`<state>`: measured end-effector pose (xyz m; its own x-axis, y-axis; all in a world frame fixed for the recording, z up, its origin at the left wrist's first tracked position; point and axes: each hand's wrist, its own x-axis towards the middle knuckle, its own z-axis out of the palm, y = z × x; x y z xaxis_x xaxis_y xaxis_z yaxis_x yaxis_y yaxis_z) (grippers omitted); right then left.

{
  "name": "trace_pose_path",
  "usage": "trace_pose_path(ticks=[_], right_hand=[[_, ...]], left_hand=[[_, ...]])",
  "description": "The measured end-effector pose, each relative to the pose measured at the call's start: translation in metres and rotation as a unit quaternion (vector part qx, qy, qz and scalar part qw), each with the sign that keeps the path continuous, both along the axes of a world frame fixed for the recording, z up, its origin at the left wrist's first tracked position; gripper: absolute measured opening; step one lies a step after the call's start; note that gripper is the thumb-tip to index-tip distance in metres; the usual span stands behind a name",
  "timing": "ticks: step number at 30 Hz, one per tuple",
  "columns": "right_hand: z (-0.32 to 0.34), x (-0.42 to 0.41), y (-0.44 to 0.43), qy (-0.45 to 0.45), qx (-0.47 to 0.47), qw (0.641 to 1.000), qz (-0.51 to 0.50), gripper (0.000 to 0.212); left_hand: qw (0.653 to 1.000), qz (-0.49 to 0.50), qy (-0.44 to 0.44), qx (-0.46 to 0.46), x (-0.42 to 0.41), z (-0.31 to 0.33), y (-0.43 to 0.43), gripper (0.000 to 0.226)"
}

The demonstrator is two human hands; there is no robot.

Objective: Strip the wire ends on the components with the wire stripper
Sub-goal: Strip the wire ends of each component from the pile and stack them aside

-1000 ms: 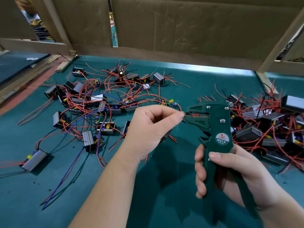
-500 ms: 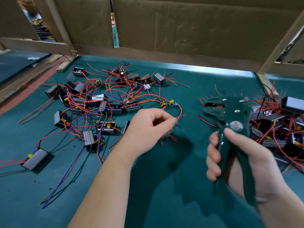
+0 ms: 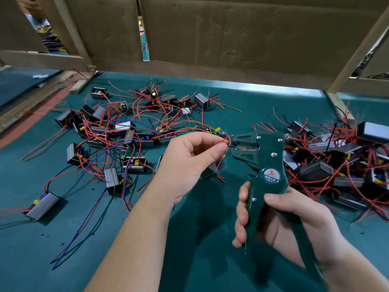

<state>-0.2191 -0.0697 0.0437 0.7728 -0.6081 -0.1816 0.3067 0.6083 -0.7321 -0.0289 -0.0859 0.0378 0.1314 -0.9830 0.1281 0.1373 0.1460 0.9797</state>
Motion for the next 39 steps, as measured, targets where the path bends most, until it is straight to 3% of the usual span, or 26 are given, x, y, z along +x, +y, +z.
trace_pose_path(ticks=[4, 11, 26, 31, 34, 39], right_hand=[[0.0, 0.001, 0.002, 0.026, -0.02, 0.999, -0.016, 0.042], [-0.001, 0.002, 0.001, 0.041, -0.021, 0.998, -0.047, 0.044], [-0.003, 0.005, 0.006, 0.085, -0.04, 0.994, -0.063, 0.046], [-0.001, 0.007, 0.003, 0.133, -0.011, 0.982, -0.135, 0.041], [-0.002, 0.004, -0.003, 0.081, -0.01, 0.988, -0.132, 0.046], [-0.001, -0.007, -0.013, -0.014, -0.025, 0.983, -0.18, 0.039]], left_hand=[[1.0, -0.003, -0.005, -0.007, -0.003, 0.001, 0.002, 0.002], [1.0, -0.014, -0.02, -0.012, -0.004, 0.004, 0.003, 0.021], [0.999, -0.018, -0.03, -0.025, -0.002, 0.0, 0.001, 0.017], [0.992, -0.047, -0.111, 0.04, 0.006, -0.003, 0.0, 0.022], [0.987, -0.077, -0.121, 0.069, 0.006, -0.004, 0.003, 0.028], [0.989, -0.056, -0.12, 0.067, 0.008, -0.005, 0.001, 0.011]])
